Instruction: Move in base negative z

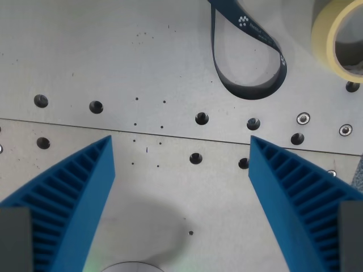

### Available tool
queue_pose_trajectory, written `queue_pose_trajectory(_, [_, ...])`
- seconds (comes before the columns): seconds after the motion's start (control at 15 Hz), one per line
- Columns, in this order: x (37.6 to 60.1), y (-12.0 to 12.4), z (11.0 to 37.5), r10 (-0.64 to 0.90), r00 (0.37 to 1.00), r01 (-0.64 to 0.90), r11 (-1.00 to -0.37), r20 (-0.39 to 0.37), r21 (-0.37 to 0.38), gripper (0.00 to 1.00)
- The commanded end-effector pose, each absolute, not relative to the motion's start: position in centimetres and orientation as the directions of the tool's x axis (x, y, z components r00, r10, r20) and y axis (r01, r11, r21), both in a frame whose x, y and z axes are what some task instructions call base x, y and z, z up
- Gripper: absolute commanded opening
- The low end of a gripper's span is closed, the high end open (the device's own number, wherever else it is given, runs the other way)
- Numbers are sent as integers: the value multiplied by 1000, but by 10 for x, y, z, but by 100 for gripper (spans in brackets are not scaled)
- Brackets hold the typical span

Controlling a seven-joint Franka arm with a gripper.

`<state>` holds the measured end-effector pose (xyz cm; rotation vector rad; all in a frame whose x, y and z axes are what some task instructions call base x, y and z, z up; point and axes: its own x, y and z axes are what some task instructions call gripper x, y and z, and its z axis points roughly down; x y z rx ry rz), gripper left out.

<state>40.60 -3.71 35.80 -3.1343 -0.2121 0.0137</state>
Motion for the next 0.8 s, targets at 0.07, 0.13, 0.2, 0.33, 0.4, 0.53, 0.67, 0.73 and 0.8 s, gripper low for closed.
queue_pose_trajectory(0.07, [406,-37,355,135,991,135,-991,-3,0,100])
queue_pose_trajectory(0.13, [406,-37,350,135,991,135,-991,-3,0,100])
queue_pose_trajectory(0.2, [406,-37,345,135,991,135,-991,-3,0,100])
queue_pose_trajectory(0.33, [406,-37,335,135,991,135,-991,-3,0,100])
queue_pose_trajectory(0.4, [406,-37,330,135,991,135,-991,-3,0,100])
queue_pose_trajectory(0.53, [407,-37,320,135,991,135,-991,-3,0,100])
queue_pose_trajectory(0.67, [408,-37,310,135,991,135,-991,-3,0,100])
queue_pose_trajectory(0.73, [408,-37,305,135,991,135,-991,-3,0,100])
queue_pose_trajectory(0.8, [409,-37,300,135,991,135,-991,-3,0,100])
